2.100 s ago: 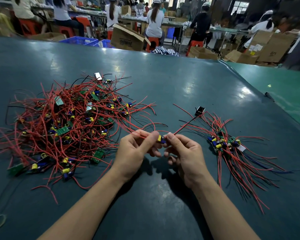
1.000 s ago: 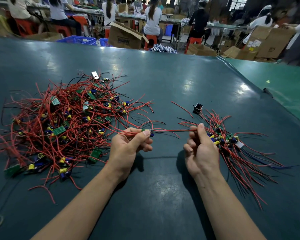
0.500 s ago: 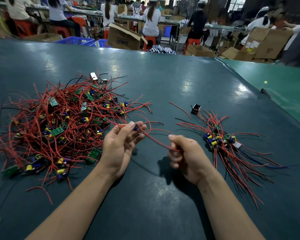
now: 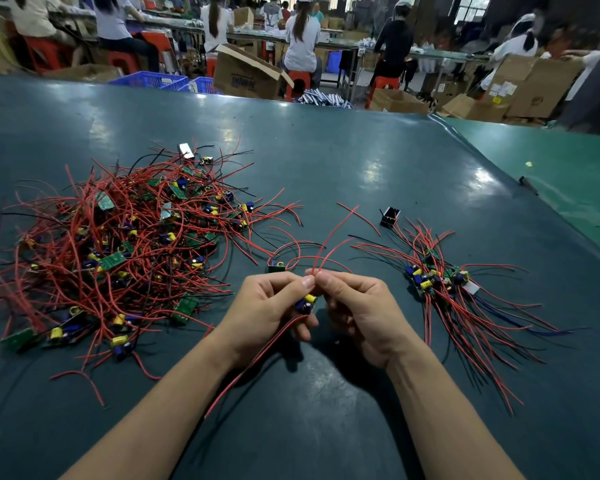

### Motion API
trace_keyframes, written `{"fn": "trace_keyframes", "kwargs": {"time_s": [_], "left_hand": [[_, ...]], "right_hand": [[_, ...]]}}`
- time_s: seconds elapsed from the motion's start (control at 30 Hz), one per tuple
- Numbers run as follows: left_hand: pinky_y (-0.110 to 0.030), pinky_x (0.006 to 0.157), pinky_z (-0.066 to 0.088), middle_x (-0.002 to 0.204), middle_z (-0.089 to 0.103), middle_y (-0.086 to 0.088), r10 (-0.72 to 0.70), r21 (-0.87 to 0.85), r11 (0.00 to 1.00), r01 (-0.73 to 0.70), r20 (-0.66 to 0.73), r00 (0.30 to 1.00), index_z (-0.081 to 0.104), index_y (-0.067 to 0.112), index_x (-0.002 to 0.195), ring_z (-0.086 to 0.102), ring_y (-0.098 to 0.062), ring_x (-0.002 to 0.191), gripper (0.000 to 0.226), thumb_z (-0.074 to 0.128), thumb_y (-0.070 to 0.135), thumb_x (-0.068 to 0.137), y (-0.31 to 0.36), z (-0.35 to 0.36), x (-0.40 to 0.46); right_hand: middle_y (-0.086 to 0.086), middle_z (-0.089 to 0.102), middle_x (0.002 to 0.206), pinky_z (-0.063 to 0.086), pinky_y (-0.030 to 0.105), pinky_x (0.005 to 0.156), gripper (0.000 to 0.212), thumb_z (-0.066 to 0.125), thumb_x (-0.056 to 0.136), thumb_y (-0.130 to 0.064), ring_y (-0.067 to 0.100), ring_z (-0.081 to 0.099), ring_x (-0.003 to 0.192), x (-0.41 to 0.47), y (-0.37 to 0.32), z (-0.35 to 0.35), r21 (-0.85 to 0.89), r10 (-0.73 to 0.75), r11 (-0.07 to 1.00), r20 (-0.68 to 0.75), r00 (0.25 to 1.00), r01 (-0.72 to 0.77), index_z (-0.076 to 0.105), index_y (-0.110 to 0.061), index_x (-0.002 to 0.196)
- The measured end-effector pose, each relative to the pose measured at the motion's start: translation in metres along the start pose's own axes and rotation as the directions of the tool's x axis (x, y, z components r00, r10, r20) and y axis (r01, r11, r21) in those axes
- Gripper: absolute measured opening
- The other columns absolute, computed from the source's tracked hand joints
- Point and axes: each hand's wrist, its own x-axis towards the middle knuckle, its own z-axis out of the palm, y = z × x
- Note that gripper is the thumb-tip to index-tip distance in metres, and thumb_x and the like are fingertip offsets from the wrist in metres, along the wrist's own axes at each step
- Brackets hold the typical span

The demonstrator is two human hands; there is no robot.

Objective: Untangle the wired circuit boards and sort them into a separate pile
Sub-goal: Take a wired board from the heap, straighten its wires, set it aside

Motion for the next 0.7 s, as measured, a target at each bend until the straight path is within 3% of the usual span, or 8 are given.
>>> {"fn": "trace_keyframes", "kwargs": {"time_s": [0.13,0.23,0.33,0.43,0.5,0.6,0.7], "left_hand": [[-0.019,0.038,0.041,0.056,0.062,-0.013,-0.017,0.039,0.999,0.015,0.045,0.999,0.065,-0.005,0.091,0.053,-0.018,0.037,0.036,0.061,0.030,0.083,0.0003,-0.0014,-0.0002],[-0.019,0.036,0.038,0.058,0.059,-0.012,-0.020,0.059,0.998,0.016,0.071,0.997,0.067,-0.010,0.097,0.053,-0.019,0.042,0.042,0.064,0.029,0.081,-0.0018,-0.0031,0.0002],[-0.014,0.034,0.032,0.053,0.052,0.002,-0.012,0.043,0.999,0.008,0.100,0.995,0.071,-0.003,0.097,0.051,-0.009,0.040,0.038,0.064,0.030,0.081,-0.0032,-0.0025,-0.0008],[-0.016,0.039,0.029,0.053,0.050,0.004,0.030,0.075,0.997,-0.036,0.071,0.997,0.074,0.008,0.083,0.045,-0.013,0.044,0.028,0.064,0.034,0.080,-0.0056,-0.0008,-0.0012],[-0.018,0.042,0.035,0.058,0.057,0.001,0.047,0.092,0.994,-0.051,0.042,0.998,0.072,0.010,0.085,0.049,-0.017,0.049,0.028,0.062,0.036,0.083,-0.0068,0.0009,-0.0003],[-0.024,0.053,0.050,0.079,0.069,-0.009,-0.008,-0.089,0.996,0.017,0.098,0.995,0.067,0.006,0.096,0.062,-0.020,0.058,0.028,0.055,0.031,0.089,-0.0054,0.0004,0.0021],[-0.024,0.058,0.053,0.078,0.071,-0.012,-0.048,-0.195,0.978,0.080,0.167,0.985,0.063,0.005,0.096,0.067,-0.019,0.062,0.019,0.056,0.020,0.087,-0.0026,-0.0041,0.0026]], "right_hand": [[-0.006,0.051,0.048,0.020,0.015,0.036,0.031,0.077,0.062,-0.038,0.004,0.028,0.039,0.0002,0.0003,-0.0010,0.006,0.005,1.000,-0.001,1.000,-0.005,0.081,-0.017,0.085],[-0.005,0.042,0.044,0.019,0.015,0.037,0.032,0.078,0.062,-0.039,0.006,0.025,0.040,0.0003,0.0006,-0.0016,-0.002,0.019,1.000,-0.009,1.000,-0.019,0.081,-0.017,0.085],[-0.006,0.043,0.041,0.019,0.015,0.035,0.031,0.077,0.062,-0.039,0.005,0.025,0.038,-0.0006,0.0004,-0.0027,-0.007,0.043,0.999,-0.003,0.999,-0.043,0.081,-0.019,0.085],[-0.006,0.041,0.041,0.020,0.014,0.035,0.029,0.077,0.062,-0.038,0.005,0.025,0.037,-0.0012,-0.0009,-0.0019,0.004,0.014,1.000,-0.008,1.000,-0.014,0.080,-0.018,0.083],[-0.006,0.037,0.043,0.020,0.014,0.035,0.027,0.077,0.064,-0.036,0.005,0.025,0.037,-0.0004,-0.0013,-0.0023,0.021,-0.025,0.999,-0.034,0.999,0.025,0.080,-0.016,0.081],[-0.002,0.038,0.050,0.023,0.013,0.034,0.018,0.072,0.072,-0.030,0.004,0.030,0.036,0.0007,-0.0010,-0.0023,0.082,-0.056,0.995,-0.036,0.998,0.059,0.078,-0.016,0.082],[0.008,0.040,0.060,0.027,0.014,0.033,0.015,0.067,0.079,-0.027,0.007,0.037,0.038,0.0006,0.0008,-0.0009,0.134,-0.074,0.988,0.011,0.997,0.071,0.076,-0.018,0.085]]}}
